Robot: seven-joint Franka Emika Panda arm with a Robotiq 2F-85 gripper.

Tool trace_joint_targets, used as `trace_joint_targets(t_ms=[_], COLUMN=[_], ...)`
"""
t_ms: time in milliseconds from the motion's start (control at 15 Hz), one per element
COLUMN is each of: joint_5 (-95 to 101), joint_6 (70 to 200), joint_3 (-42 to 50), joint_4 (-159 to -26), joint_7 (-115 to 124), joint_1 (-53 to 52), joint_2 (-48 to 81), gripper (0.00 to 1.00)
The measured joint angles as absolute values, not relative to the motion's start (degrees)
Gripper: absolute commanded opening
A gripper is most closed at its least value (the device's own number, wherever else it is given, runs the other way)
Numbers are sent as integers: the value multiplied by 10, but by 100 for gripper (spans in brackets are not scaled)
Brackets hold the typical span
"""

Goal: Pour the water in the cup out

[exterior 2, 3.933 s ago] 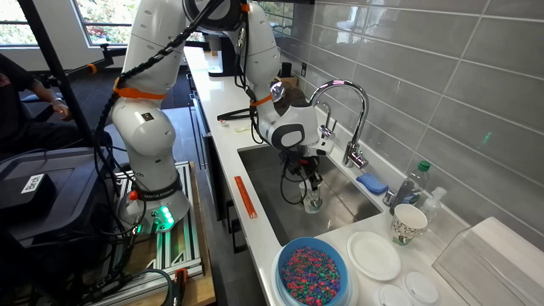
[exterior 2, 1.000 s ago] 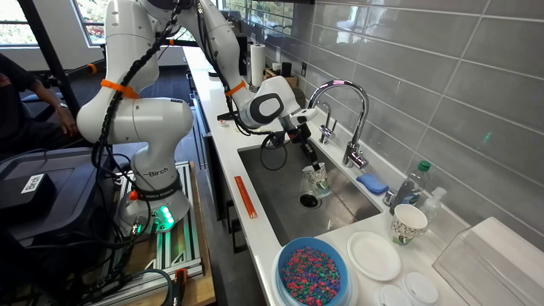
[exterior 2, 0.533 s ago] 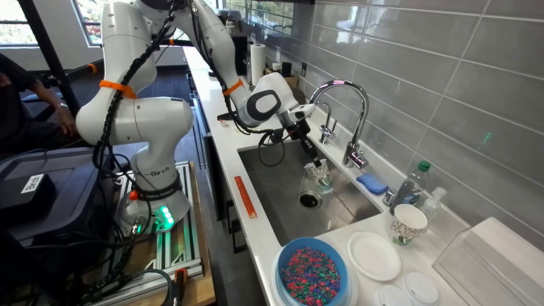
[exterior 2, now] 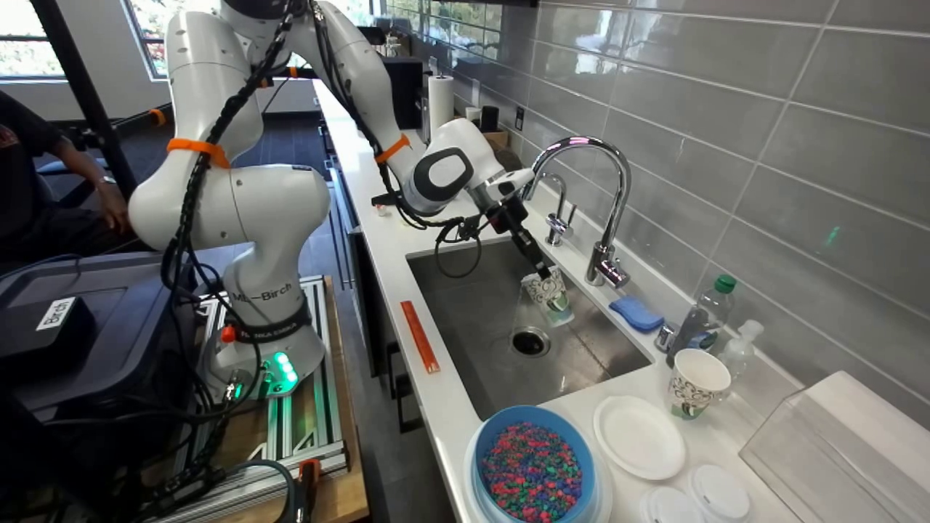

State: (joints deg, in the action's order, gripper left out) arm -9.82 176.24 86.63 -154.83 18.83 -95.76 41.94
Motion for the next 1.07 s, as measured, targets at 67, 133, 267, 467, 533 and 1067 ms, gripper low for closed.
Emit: trace_joint_targets(t_ms=[67, 133, 267, 467, 533, 1067], joint_5=[-101, -105, -110, -118, -120, -130], joint_6=[1762, 1761, 1761, 1761, 1760, 1751], joint_3=[871, 875, 882, 892, 896, 923], joint_4=[-1550, -1552, -1556, -1563, -1565, -1571], joint_7=[188, 188, 188, 188, 188, 188], joint_1=[-964, -970, -981, -996, -1000, -1028], joint_2=[425, 430, 441, 457, 462, 503], gripper=[1, 1, 1, 1, 1, 1])
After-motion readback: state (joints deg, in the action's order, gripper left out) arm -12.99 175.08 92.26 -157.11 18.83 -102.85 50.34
